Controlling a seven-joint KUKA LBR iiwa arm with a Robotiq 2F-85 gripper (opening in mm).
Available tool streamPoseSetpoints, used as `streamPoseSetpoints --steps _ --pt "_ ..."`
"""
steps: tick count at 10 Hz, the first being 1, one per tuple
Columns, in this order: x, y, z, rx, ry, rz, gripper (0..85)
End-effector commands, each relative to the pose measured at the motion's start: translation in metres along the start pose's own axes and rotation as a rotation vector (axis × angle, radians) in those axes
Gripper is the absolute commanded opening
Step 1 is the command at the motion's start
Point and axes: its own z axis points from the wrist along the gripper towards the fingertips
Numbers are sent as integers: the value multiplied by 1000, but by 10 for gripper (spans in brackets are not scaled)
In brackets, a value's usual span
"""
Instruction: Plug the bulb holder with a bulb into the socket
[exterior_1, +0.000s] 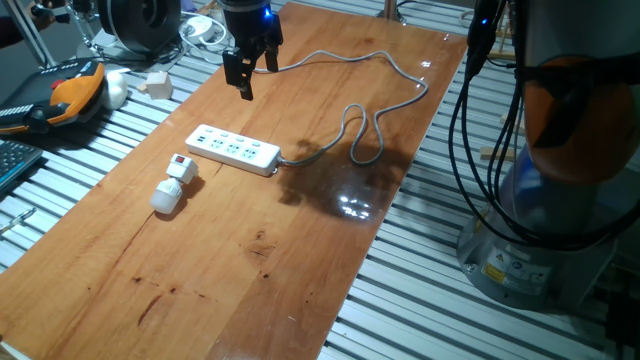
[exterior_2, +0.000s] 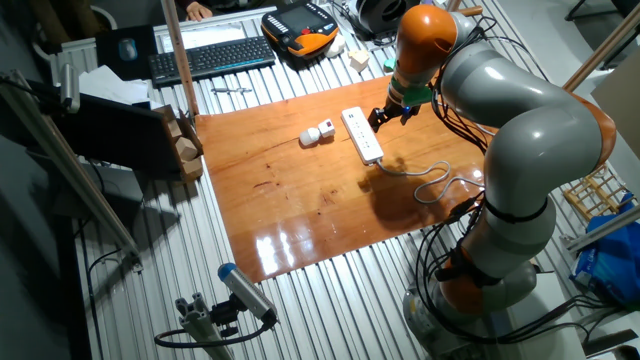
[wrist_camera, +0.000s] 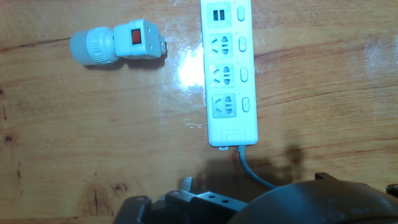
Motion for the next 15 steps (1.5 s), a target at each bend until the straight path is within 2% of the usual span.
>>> streamPoseSetpoints --steps 1,8,11,13,15 --pt "0 0 0 -14 1 -32 0" --pt "0 1 -5 -6 1 -35 0" --pt "0 1 -6 -16 15 -30 0" --pt "0 1 -6 -3 11 -38 0" --pt "0 2 -6 -9 11 -35 0"
